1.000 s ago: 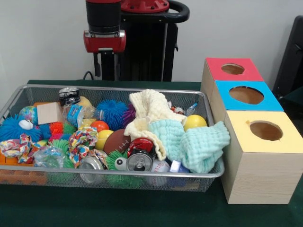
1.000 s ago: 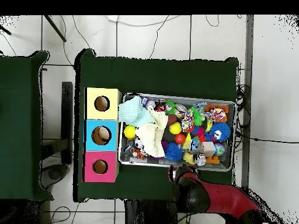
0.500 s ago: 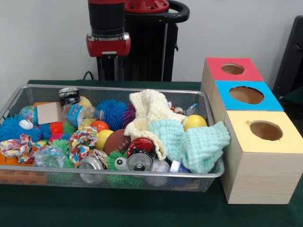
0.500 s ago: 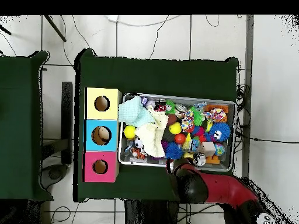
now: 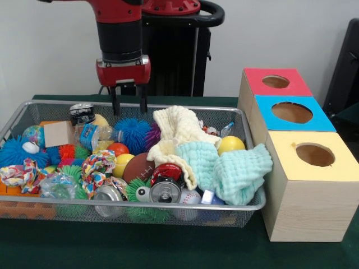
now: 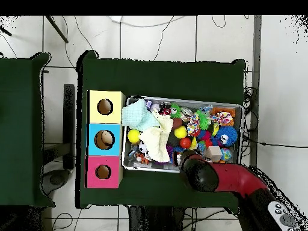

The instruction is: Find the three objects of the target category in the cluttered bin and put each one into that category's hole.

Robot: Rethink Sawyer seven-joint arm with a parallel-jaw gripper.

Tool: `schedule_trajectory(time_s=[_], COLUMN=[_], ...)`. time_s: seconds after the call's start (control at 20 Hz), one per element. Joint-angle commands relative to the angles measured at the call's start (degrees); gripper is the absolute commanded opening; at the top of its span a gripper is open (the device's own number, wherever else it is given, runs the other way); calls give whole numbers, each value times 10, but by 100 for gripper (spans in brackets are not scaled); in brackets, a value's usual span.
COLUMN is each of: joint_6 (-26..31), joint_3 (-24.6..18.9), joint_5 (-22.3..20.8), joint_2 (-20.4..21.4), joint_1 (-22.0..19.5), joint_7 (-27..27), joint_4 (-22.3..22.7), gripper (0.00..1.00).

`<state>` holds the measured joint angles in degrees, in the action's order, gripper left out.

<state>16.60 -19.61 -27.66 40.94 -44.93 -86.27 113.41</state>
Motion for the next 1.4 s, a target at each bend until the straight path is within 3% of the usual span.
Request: schedule_trajectory(time_s=[0.05,0.45,0.85,1.1,1.4], joint_6=[107,119,95,96,41], joint_3=[-66,-87,-80,-74,-62], joint_5=[1,-21,-52,-71,-123], joint_2=[-42,-57,-37,-33,-77], joint_1=[-27,-53,-72,-86,-107], joint_7=[72,80,74,82,61], joint_4=[-118,-132,-88,-85,-87], gripper=[100,100,100,100,100])
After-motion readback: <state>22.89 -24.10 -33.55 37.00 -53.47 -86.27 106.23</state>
